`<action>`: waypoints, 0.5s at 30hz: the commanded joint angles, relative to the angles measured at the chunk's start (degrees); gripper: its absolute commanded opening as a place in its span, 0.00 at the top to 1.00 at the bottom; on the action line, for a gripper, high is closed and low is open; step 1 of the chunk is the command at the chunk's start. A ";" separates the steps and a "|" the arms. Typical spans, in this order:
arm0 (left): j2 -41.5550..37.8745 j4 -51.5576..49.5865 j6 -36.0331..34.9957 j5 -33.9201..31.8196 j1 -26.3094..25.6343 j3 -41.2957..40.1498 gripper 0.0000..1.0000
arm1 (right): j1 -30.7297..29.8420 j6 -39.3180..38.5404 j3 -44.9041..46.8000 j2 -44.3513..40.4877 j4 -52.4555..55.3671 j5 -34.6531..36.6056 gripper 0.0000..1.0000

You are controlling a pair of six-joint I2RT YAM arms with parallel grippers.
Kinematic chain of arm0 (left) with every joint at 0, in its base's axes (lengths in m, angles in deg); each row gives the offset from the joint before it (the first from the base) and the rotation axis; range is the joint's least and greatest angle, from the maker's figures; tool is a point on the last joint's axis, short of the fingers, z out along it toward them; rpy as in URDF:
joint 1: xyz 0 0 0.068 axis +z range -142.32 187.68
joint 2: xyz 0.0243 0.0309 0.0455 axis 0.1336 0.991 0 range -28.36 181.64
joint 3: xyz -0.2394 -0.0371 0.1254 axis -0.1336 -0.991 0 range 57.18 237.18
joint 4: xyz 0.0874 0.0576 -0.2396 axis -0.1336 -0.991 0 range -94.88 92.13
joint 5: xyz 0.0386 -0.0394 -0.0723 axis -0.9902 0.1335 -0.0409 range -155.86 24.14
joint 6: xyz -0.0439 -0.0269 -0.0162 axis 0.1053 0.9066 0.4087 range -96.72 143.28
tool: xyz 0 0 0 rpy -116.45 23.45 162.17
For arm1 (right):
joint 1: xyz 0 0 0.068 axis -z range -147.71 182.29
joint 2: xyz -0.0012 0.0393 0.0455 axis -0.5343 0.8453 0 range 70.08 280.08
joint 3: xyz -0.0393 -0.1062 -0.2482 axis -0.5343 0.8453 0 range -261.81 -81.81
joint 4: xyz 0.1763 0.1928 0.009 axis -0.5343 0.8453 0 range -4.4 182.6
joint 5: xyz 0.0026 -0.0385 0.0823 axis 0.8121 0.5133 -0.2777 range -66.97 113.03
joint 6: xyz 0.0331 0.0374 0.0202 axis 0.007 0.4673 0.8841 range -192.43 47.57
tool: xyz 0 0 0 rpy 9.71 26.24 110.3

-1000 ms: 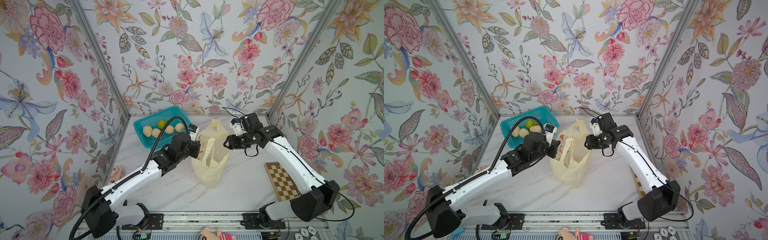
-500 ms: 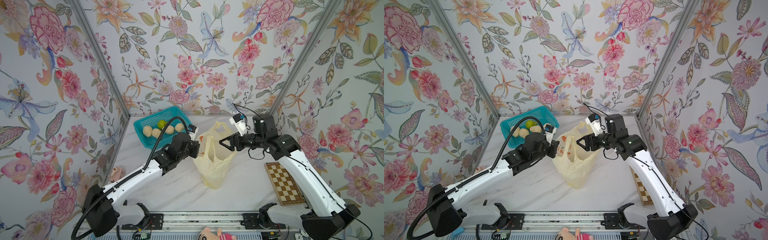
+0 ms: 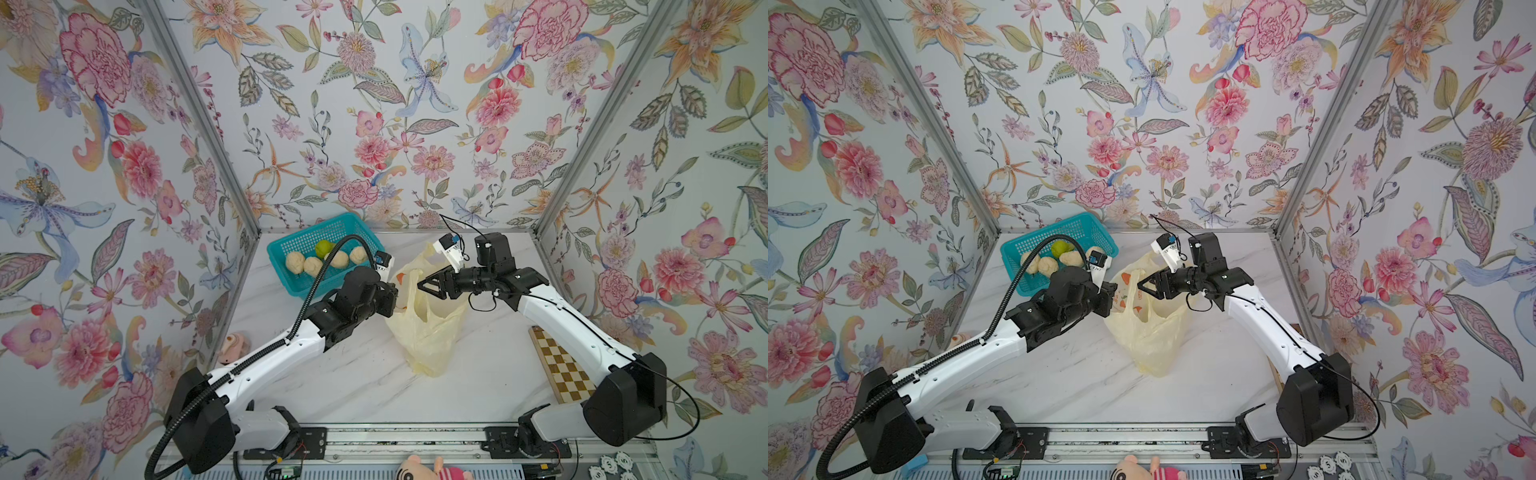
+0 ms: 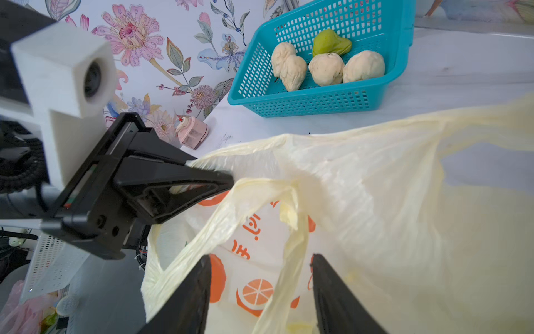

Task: Place the pears into plastic bags & tie knots
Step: Pick up the plastic bag at the center of the board.

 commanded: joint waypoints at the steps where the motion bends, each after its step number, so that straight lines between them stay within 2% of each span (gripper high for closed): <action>1: 1.13 0.89 -0.67 1.20 0.93 -0.71 0.95 | 0.20 1.16 -1.24 3.26 -3.22 -0.88 0.49; 9: 1.74 3.12 1.78 1.56 3.05 -2.20 0.96 | 0.30 2.86 -2.95 2.53 -3.42 0.83 0.80; 15: 3.94 4.67 4.42 2.63 6.78 -3.34 1.00 | -0.42 2.88 -1.57 -4.68 -3.77 0.97 0.93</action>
